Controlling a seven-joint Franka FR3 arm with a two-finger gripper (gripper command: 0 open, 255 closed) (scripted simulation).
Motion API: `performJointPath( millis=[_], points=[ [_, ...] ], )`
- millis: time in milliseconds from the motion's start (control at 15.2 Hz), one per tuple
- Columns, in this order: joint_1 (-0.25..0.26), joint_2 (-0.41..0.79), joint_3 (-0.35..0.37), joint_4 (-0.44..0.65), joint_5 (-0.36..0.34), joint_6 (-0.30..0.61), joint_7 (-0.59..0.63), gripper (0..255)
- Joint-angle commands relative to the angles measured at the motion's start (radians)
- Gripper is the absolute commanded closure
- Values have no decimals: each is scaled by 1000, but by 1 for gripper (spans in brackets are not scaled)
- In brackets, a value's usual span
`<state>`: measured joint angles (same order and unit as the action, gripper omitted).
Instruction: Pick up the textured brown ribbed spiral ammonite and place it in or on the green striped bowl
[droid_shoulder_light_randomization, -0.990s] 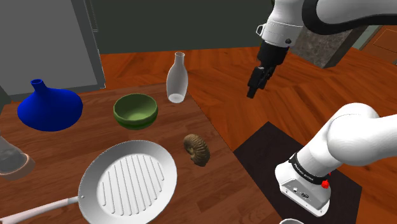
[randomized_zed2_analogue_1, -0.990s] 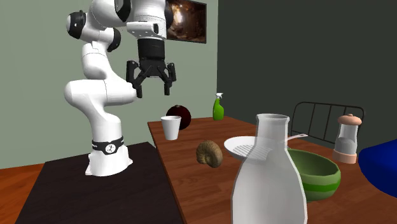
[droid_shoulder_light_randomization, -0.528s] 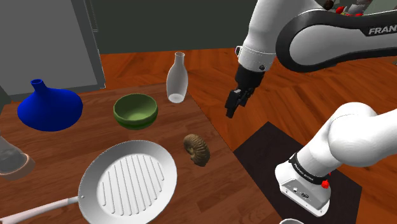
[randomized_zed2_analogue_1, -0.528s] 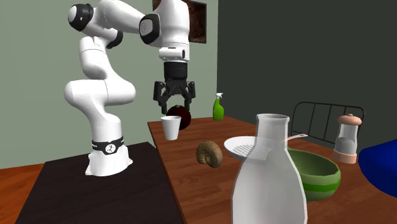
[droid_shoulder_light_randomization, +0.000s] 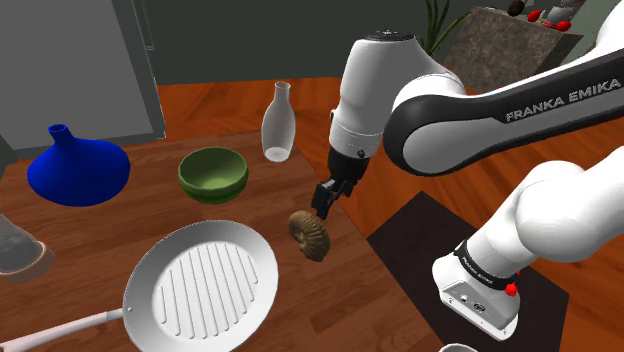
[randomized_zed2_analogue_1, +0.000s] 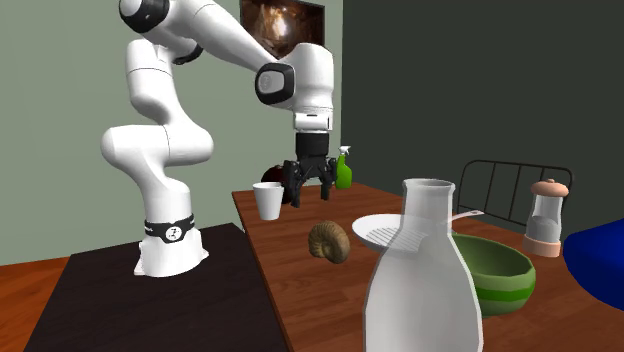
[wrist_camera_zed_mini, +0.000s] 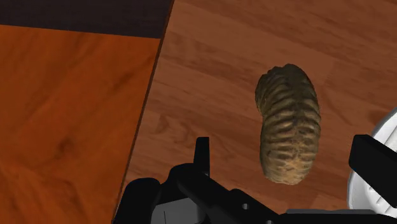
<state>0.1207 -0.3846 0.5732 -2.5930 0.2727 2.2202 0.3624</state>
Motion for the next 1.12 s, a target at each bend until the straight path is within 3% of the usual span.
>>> performJointPath(
  millis=[0, 198, 660, 1056],
  points=[
    [-13, 81, 56, 29, -32, 59, 66, 0],
    [-41, 203, 127, 72, -116, 135, 172, 0],
    [-62, 301, 149, 40, -193, 247, 230, 0],
    [-63, 310, 150, 38, -202, 256, 236, 0]
  ],
)
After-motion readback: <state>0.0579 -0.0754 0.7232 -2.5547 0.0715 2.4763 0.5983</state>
